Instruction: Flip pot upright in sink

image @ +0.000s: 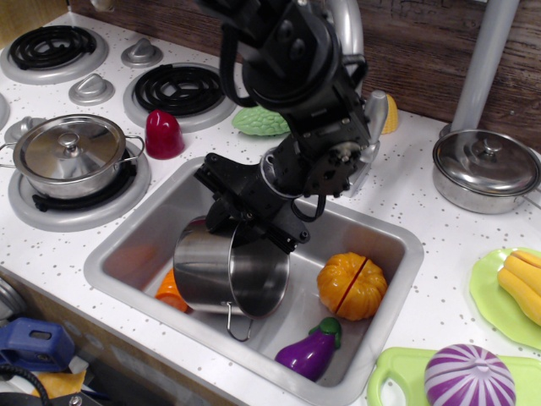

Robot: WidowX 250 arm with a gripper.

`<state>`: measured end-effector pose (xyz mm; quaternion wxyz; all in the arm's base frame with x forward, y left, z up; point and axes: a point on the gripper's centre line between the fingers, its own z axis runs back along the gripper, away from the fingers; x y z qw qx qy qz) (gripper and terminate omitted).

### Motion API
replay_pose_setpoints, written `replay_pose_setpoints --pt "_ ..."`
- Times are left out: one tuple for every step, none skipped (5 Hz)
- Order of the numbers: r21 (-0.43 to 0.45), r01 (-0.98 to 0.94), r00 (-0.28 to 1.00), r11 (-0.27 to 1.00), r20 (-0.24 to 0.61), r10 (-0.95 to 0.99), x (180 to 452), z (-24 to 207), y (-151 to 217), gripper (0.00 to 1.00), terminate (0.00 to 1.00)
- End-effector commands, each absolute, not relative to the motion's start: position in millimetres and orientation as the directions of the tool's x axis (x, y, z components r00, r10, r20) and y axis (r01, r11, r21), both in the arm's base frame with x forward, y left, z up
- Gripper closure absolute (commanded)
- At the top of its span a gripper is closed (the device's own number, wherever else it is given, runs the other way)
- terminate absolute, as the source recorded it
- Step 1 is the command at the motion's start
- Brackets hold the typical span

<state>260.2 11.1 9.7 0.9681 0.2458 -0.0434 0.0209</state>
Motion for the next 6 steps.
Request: replay_pose_setpoints --pt "0.420 -0.055 0.992 0.906 0.126 0.001 267.6 17.6 7.8 1.00 0.00" --pt "0.370 -0.029 0.995 0.929 0.101 -0.009 268.8 20.7 11.4 1.00 0.00" --pt "0.345 0.025 0.992 0.938 0.108 -0.067 270.1 16.9 16.4 0.00 0.00" --pt "0.345 0.025 0.992 0.938 0.108 -0.067 270.1 16.9 16.4 0.00 0.00" --pt "0.345 0.025 0.992 0.938 0.108 -0.067 270.1 16.9 16.4 0.00 0.00" --pt "0.345 0.025 0.992 0.938 0.108 -0.067 270.1 16.9 16.4 0.00 1.00"
